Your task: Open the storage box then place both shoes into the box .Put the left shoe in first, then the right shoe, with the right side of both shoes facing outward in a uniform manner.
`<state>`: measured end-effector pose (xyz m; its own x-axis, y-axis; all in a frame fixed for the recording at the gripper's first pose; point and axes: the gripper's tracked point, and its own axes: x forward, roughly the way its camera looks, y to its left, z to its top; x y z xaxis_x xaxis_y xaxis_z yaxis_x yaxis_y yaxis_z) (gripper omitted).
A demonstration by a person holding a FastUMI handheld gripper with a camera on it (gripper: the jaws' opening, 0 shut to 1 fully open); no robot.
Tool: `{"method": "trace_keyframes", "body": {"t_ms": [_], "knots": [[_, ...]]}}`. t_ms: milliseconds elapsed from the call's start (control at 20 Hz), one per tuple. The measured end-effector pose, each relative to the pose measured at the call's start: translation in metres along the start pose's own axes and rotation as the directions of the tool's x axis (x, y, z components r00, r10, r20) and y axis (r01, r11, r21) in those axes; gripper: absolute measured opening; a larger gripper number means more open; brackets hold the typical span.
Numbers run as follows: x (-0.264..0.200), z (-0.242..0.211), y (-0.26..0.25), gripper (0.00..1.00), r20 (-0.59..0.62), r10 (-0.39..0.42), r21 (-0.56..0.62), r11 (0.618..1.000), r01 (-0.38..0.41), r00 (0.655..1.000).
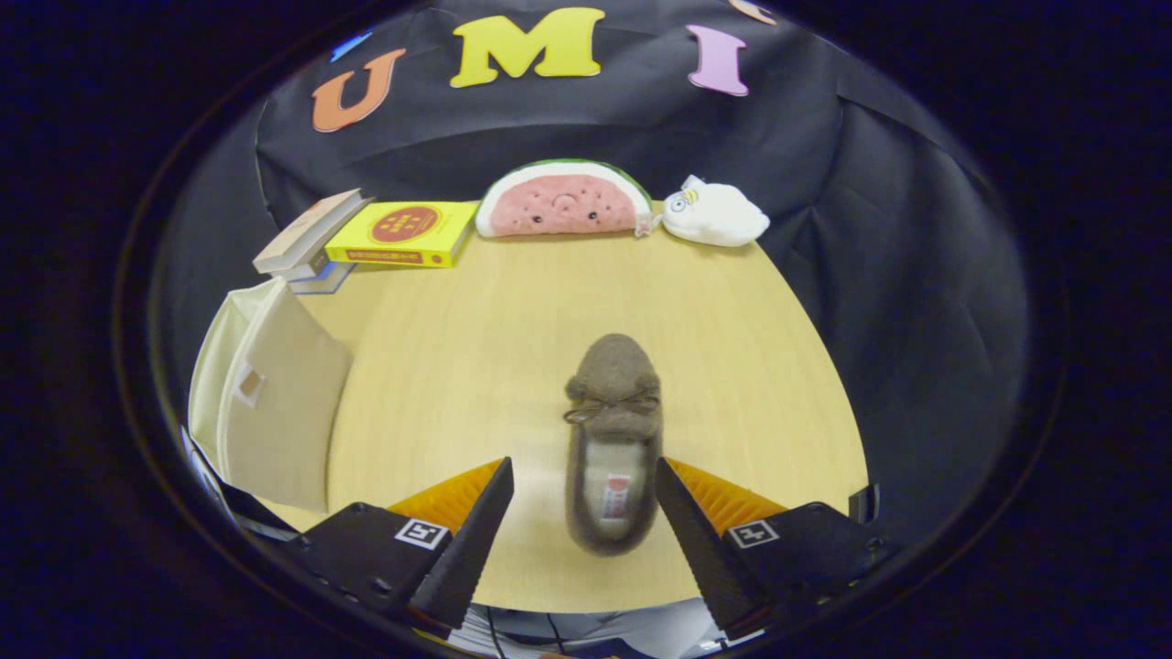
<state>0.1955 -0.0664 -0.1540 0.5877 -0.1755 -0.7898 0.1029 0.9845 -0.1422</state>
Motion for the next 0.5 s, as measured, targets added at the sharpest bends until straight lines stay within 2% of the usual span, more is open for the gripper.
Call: {"method": "trace_keyframes", "body": {"t_ms": [200, 250, 300, 400, 500], "knots": [[0.037, -0.011, -0.040, 0.92, -0.043, -0.069, 0.020, 0.997, 0.070, 0.997], [0.046, -0.015, -0.047, 0.86, -0.060, -0.081, 0.022, 0.996, 0.083, 0.995], [0.054, -0.018, -0.050, 0.83, -0.078, -0.072, 0.025, 0.997, 0.074, 0.994], [0.067, -0.024, -0.050, 0.71, -0.110, -0.036, 0.039, 0.998, 0.040, 0.993], [0.075, -0.027, -0.042, 0.51, -0.132, 0.025, 0.060, 0.998, -0.017, 0.991]]}}
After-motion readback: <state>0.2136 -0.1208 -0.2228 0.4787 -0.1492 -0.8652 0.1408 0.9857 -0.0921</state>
